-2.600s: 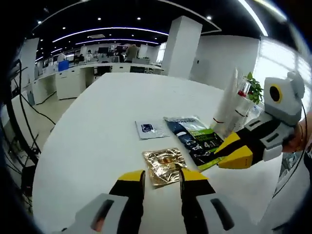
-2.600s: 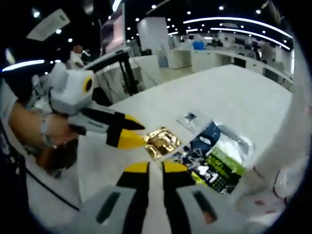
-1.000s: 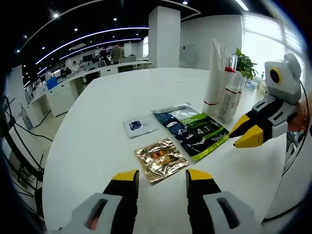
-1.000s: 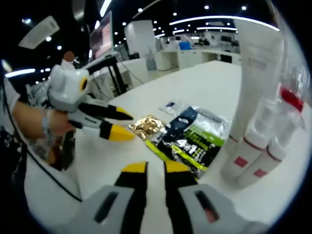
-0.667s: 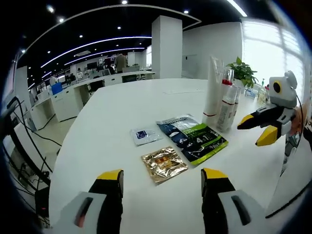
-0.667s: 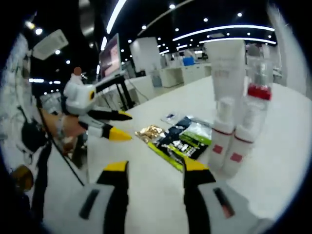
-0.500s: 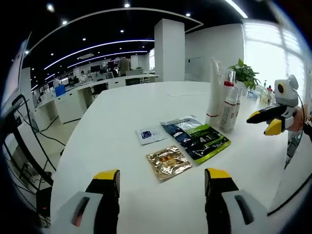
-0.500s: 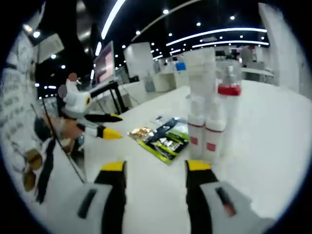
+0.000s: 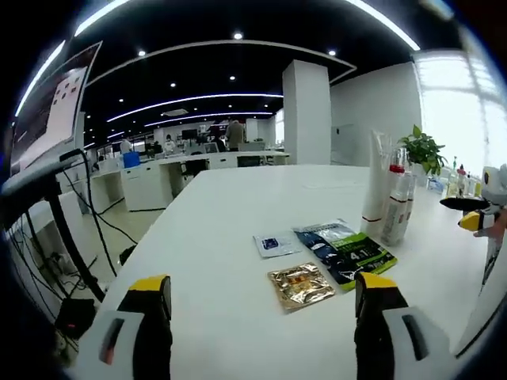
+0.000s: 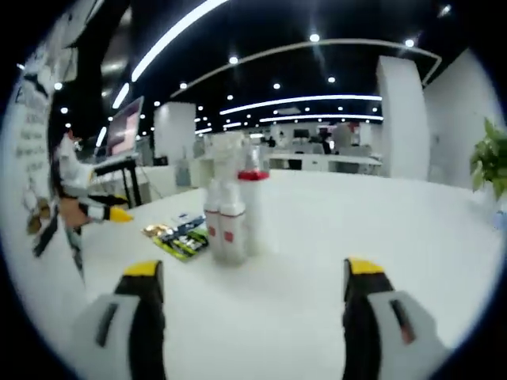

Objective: Arrange the skincare products in the storage area until every visible bottle or jar stands upright without overlapping.

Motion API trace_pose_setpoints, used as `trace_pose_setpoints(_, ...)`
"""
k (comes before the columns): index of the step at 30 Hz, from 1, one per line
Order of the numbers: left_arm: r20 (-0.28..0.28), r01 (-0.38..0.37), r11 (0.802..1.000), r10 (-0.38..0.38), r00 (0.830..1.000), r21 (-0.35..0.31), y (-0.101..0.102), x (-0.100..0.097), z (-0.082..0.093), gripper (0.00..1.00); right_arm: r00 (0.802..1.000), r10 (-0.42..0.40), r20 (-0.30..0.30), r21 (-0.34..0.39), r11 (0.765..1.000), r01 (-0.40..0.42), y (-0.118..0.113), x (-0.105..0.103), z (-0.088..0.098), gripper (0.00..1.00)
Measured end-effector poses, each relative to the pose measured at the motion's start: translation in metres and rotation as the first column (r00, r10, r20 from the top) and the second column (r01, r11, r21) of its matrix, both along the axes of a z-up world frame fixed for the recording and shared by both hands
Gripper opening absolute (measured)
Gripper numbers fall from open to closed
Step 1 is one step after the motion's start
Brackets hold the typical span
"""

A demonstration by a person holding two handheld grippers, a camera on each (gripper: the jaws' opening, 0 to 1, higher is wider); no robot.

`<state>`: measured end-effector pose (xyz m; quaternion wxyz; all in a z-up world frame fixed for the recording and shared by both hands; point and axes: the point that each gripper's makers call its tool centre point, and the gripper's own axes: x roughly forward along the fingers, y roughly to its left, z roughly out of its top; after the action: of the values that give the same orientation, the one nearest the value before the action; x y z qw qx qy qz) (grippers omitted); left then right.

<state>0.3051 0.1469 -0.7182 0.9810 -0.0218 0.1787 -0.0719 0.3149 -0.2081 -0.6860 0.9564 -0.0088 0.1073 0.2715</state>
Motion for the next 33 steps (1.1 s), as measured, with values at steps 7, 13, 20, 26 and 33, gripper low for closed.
trace_pose_setpoints(7,-0.003,-0.012,1.000,0.012,1.000,-0.026,-0.008,-0.002,0.000,1.00,0.996,-0.063,-0.063,0.026,0.998,0.065,-0.012,0.009,-0.014,0.99)
trace_pose_setpoints(13,-0.063,-0.055,0.998,0.052,0.997,-0.038,-0.003,-0.011,-0.009,1.00,0.993,-0.065,-0.102,0.031,0.997,0.068,-0.005,0.012,-0.017,0.98)
trace_pose_setpoints(20,-0.035,-0.091,0.995,0.090,0.995,-0.041,0.001,-0.014,-0.002,0.99,0.987,-0.038,-0.156,0.015,0.999,0.041,0.004,0.014,-0.030,0.96)
trace_pose_setpoints(26,-0.042,-0.105,0.994,0.103,0.994,-0.038,0.000,-0.016,-0.005,0.98,0.987,-0.019,-0.159,-0.012,1.000,0.017,0.008,0.015,-0.032,0.94)
trace_pose_setpoints(33,-0.029,-0.115,0.993,0.114,0.993,-0.034,0.004,-0.013,-0.003,0.98,0.987,-0.030,-0.157,-0.028,0.999,0.026,0.004,0.015,-0.035,0.95)
